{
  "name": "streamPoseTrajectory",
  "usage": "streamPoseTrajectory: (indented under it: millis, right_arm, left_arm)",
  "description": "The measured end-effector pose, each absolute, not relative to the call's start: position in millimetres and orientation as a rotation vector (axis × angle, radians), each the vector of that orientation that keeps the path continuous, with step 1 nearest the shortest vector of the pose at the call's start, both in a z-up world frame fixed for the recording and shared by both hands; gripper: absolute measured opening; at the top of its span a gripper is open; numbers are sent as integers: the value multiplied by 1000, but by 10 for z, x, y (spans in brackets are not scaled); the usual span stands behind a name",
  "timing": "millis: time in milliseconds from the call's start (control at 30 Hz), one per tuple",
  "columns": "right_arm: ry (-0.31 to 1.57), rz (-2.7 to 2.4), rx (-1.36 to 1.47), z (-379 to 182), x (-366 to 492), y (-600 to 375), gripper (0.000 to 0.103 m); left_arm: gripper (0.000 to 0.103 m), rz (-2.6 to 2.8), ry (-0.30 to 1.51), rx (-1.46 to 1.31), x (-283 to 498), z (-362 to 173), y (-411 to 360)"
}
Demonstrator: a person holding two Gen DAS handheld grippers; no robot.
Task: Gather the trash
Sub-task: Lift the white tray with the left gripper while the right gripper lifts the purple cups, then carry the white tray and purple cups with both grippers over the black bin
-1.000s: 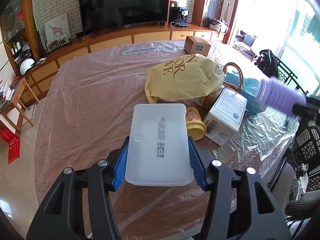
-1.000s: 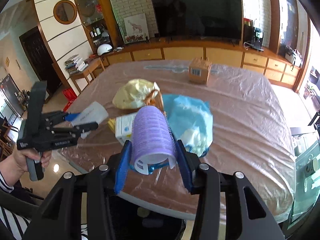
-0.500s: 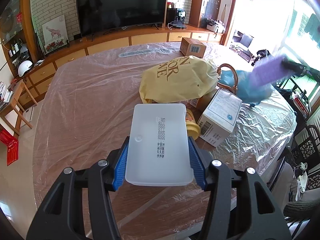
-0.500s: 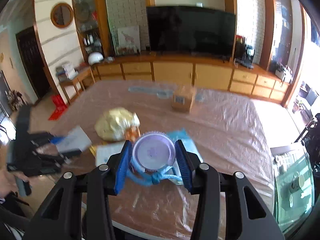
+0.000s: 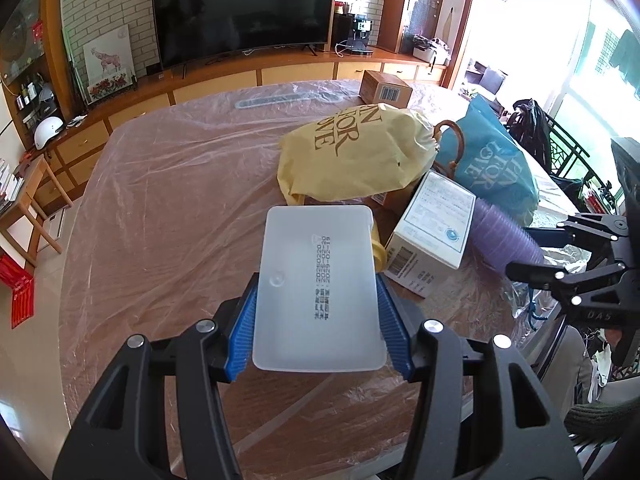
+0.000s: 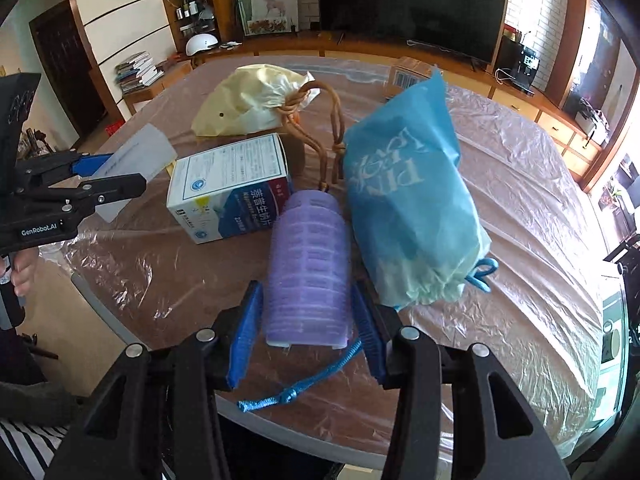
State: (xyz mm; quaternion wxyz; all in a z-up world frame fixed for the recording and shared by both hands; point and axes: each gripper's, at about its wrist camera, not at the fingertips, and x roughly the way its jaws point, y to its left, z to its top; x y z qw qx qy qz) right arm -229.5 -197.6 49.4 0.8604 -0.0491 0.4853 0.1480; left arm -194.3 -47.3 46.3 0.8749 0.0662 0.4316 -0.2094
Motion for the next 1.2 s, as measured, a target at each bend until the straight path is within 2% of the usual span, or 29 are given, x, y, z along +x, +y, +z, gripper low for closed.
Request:
streamPoseTrajectory:
  millis: [333,767,933,1200]
  right_arm:
    - [1013,346,-65,522,-2280,-1939,43]
    - [866,474,322,1127,-2405,-2384,44]
    - [858,496,301,1258,-2531,-2397,44]
    - [932,517,249,1144,-2913,-2402,44]
  left_arm:
    - [55,-430,899,137,-1947,463,-454]
    - [55,-447,827,120,-2200,790,-400]
    - [55,-501,805,126,-2394,919,-509]
    - [55,-614,841,170,-2819,888,-694]
